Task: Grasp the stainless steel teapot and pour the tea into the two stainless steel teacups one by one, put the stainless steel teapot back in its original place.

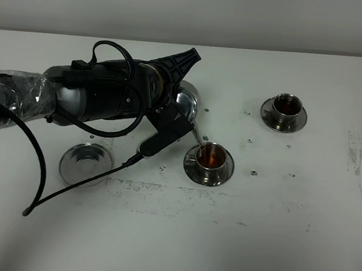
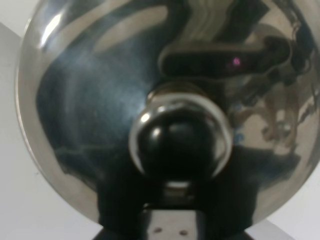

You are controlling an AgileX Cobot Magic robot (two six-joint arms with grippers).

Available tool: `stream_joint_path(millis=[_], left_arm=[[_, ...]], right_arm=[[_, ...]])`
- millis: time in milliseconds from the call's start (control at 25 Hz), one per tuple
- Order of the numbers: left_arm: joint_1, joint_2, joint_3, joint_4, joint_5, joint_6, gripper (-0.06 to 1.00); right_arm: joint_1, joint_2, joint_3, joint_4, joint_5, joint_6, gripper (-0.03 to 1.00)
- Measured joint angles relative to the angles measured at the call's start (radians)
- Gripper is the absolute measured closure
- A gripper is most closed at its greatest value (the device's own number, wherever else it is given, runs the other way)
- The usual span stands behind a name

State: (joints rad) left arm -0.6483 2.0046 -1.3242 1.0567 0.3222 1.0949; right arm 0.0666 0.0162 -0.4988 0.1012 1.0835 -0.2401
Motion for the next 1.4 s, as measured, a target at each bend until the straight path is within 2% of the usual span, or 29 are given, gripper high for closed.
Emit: stream_joint_path(millis=[1400], left_arm=[[0.000,0.000,0.000,0.030,0.000,0.000,0.77]], right_arm=[[0.000,0.000,0.000,0.000,0.000,0.000,0.54]])
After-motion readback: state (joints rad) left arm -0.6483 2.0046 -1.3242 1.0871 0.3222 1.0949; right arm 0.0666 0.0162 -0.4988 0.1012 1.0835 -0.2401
